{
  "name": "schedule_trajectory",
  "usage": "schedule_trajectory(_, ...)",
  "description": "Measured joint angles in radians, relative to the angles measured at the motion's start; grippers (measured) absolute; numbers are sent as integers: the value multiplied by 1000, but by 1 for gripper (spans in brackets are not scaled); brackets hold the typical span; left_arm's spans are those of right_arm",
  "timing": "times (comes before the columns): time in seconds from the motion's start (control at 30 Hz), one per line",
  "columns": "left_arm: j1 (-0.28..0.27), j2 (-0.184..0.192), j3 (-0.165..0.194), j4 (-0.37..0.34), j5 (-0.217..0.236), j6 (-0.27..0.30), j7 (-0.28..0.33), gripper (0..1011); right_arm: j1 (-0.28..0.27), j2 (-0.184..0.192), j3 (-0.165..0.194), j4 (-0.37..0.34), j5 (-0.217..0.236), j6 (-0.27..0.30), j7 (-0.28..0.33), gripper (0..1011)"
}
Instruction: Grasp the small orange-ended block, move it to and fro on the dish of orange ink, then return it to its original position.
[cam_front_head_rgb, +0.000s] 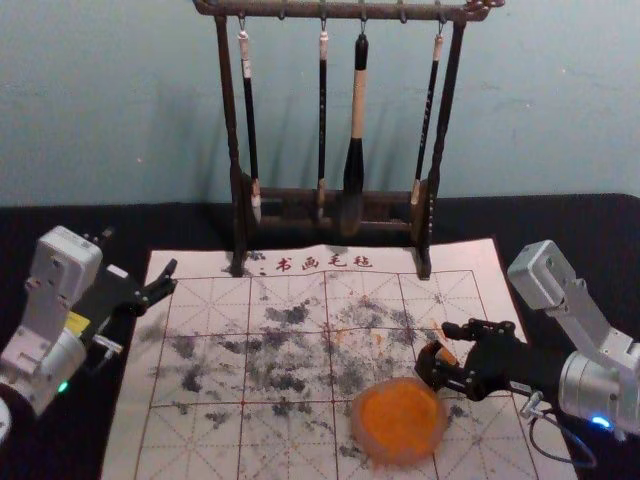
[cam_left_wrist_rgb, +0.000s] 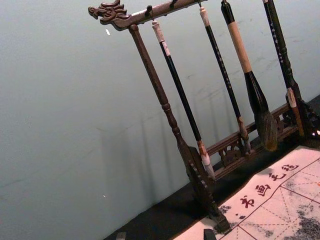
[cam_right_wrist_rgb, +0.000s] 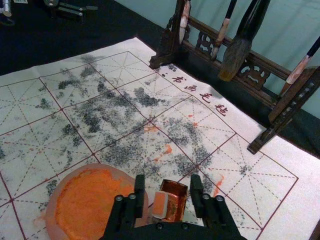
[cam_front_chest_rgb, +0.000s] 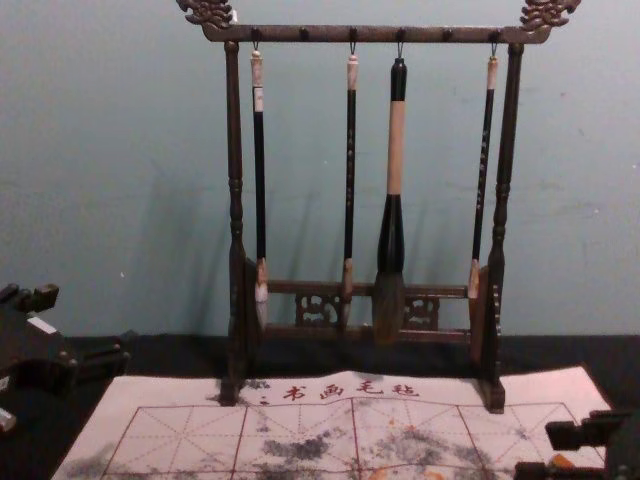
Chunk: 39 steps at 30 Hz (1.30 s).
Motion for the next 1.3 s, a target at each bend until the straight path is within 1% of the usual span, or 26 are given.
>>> schedule_trajectory(0.27,0,0,0,0,0,0,0,1001,0,0,0,0,0,0,0,755)
schedule_trajectory(0.3,0,0,0,0,0,0,0,1001,0,0,0,0,0,0,0,772)
schedule_trajectory(0.37,0,0,0,0,0,0,0,1001,0,0,0,0,0,0,0,846)
schedule_trajectory(0.4,0,0,0,0,0,0,0,1001,0,0,0,0,0,0,0,865)
schedule_trajectory(0.43,0,0,0,0,0,0,0,1001,0,0,0,0,0,0,0,915)
schedule_trajectory(0.47,0,0,0,0,0,0,0,1001,0,0,0,0,0,0,0,915)
schedule_trajectory(0.57,0,0,0,0,0,0,0,1001,0,0,0,0,0,0,0,1002)
schedule_trajectory(0.77,0,0,0,0,0,0,0,1001,-1,-1,2,0,4,-2,1,1002)
schedule_trajectory(0.9,0,0,0,0,0,0,0,1001,-12,-8,21,-11,24,-26,-5,1002)
schedule_trajectory(0.93,0,0,0,0,0,0,0,1001,-23,-17,40,-20,37,-49,-18,1003)
schedule_trajectory(0.97,0,0,0,0,0,0,0,1001,-28,-21,48,-24,43,-60,-25,1003)
schedule_trajectory(1.0,0,0,0,0,0,0,0,1001,-43,-35,72,-37,57,-94,-52,1003)
schedule_trajectory(1.1,0,0,0,0,0,0,0,1001,-64,-58,106,-55,66,-139,-98,1002)
schedule_trajectory(1.13,0,0,0,0,0,0,0,1001,-79,-76,129,-68,64,-165,-139,1002)
schedule_trajectory(1.17,0,0,0,0,0,0,0,1002,-84,-82,136,-72,60,-174,-156,1002)
schedule_trajectory(1.2,0,0,0,0,0,0,0,1001,-98,-102,156,-82,39,-194,-205,1002)
schedule_trajectory(1.27,0,0,0,0,0,0,0,1001,-109,-119,170,-86,17,-207,-250,1002)
schedule_trajectory(1.3,0,0,0,0,0,0,0,1001,-120,-134,183,-87,-2,-215,-290,1002)
